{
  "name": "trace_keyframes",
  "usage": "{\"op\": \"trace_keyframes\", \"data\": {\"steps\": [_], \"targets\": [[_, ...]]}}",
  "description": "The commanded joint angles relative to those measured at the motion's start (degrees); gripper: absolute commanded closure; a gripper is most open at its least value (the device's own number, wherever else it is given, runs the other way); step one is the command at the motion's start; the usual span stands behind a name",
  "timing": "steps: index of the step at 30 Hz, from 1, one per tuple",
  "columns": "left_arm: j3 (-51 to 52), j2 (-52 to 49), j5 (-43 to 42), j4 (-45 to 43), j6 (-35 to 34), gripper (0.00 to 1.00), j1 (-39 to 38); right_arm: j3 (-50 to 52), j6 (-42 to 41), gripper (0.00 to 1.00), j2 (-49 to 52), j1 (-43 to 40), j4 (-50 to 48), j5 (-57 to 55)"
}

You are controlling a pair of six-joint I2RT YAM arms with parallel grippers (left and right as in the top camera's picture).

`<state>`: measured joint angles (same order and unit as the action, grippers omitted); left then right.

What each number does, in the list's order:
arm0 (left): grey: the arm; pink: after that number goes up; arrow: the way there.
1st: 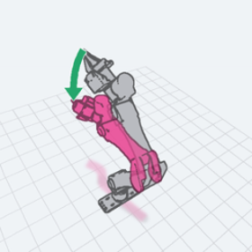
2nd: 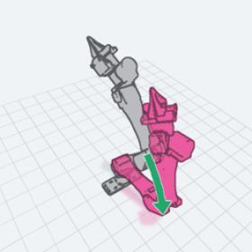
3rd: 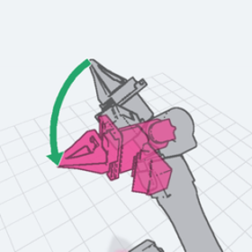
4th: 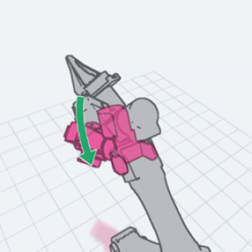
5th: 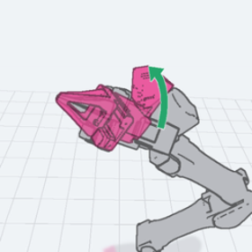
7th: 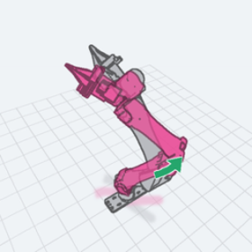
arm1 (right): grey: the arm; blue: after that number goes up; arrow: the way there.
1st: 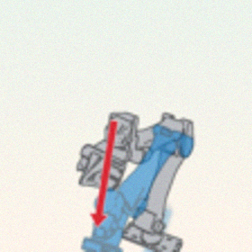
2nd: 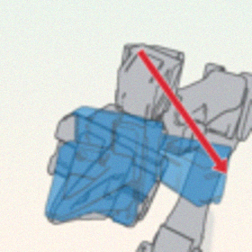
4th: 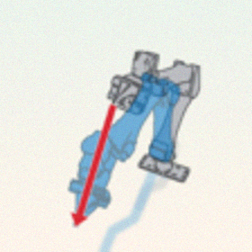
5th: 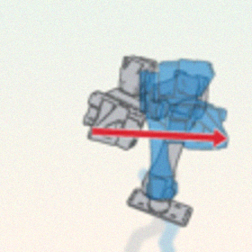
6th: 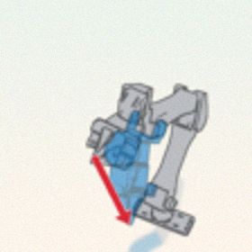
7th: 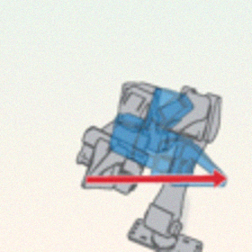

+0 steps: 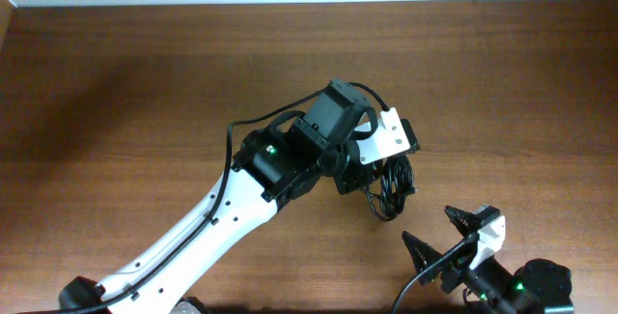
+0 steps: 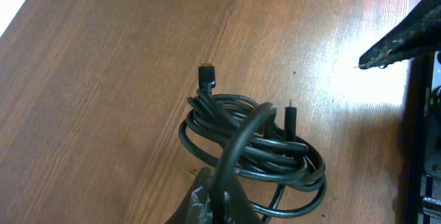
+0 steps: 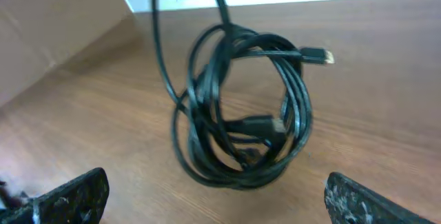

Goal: Untangle cables

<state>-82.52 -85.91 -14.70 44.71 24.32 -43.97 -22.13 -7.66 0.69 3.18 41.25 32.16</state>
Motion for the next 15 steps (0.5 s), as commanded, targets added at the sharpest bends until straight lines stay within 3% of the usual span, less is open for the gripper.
{"op": "trace_keyframes", "data": {"steps": [1,15], "targets": [[-1.1,1.3,-0.5,-0.6,-1.2,1.00,-0.1,-0.6,-0.4,0.01,-0.5,-0.2,2.0,-4.4],[-1.1,1.3,-0.5,-1.8,-3.1,1.00,-0.1,-0.6,-0.8,0.01,-0.5,-0.2,1.6,-0.7]]}}
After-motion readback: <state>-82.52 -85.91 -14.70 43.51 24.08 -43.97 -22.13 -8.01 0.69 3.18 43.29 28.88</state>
